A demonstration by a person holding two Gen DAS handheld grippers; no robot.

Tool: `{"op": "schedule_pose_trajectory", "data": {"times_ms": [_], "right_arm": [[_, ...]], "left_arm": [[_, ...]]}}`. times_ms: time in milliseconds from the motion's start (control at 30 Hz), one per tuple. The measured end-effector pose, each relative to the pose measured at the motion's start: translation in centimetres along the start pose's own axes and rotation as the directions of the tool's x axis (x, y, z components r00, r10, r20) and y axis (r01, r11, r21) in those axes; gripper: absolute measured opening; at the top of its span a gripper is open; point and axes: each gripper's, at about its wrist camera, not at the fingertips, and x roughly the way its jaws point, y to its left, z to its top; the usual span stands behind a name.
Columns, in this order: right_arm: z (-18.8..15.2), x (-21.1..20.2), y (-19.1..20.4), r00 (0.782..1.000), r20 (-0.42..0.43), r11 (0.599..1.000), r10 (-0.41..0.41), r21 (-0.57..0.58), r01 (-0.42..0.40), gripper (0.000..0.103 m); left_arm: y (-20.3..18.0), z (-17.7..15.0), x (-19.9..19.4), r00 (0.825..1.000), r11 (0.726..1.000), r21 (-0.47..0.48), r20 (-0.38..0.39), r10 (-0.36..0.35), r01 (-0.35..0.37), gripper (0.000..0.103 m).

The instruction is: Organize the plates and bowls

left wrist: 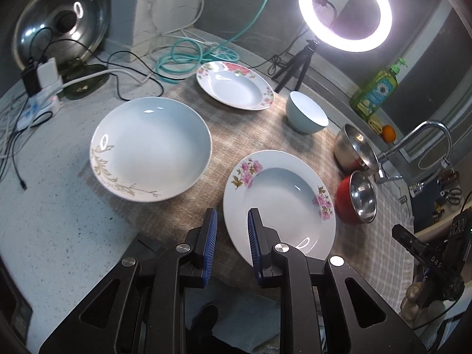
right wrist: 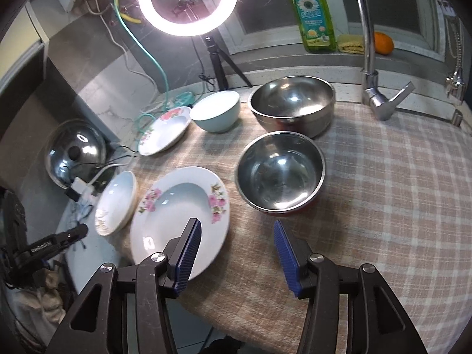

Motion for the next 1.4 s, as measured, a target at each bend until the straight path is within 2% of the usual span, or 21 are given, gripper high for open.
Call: {"op": "schedule_pose_trajectory", "data": {"times_ms": [267,467,667,767,900,1000,1267,1400], "right_arm": [[3.0,0.5,2.2,0.997,-0.026,0.996,0.068,-0.054,-0.07,0.048],[7.4,2.4,4.9,0.99,-0.062,0.989,0.126,-0.064,-0.13,0.048],[12.0,5.1,9.2,0.988,-0.083,0.984,0.13,-0.108,-0.139,0.048],[14.5,7.1,11.4,0.989,-0.091,0.982,0.12,-0.136,-0.131,0.048],[17.8,11.0,13.4,0.983,-0.134,0.982,0.126,-0.127,-0.143,0.047],[19.6,14.4,14.3,0.98,-0.173,0.983,0.1,-0.137,-0.124,0.047],[22.7,23.6,13.3,0.945,-0.31,0.993,0.103,-0.026,-0.117,0.041],[23.5,26.8,12.9,0.937,-0.343,0.997,0.059,-0.022,-0.071,0.039]], "left_arm": [[1.0,2.5,-1.0,1.0,1.0,-0.022,0.027,0.015,-0.015,0.019],[2.0,6.6,0.2,0.999,1.0,-0.005,0.025,-0.021,0.021,0.019],[4.2,11.2,2.8,0.998,0.998,-0.001,-0.006,-0.055,0.055,0.019],[5.7,13.5,4.7,0.997,0.997,-0.013,-0.031,-0.071,0.07,0.019],[6.8,16.1,7.2,0.993,0.995,-0.024,-0.072,-0.096,0.094,0.019],[7.2,17.8,8.7,0.989,0.994,-0.022,-0.097,-0.108,0.106,0.019],[7.5,20.5,13.2,0.974,0.99,-0.025,-0.175,-0.142,0.14,0.019],[7.8,21.1,15.1,0.965,0.987,-0.041,-0.209,-0.157,0.152,0.019]]}}
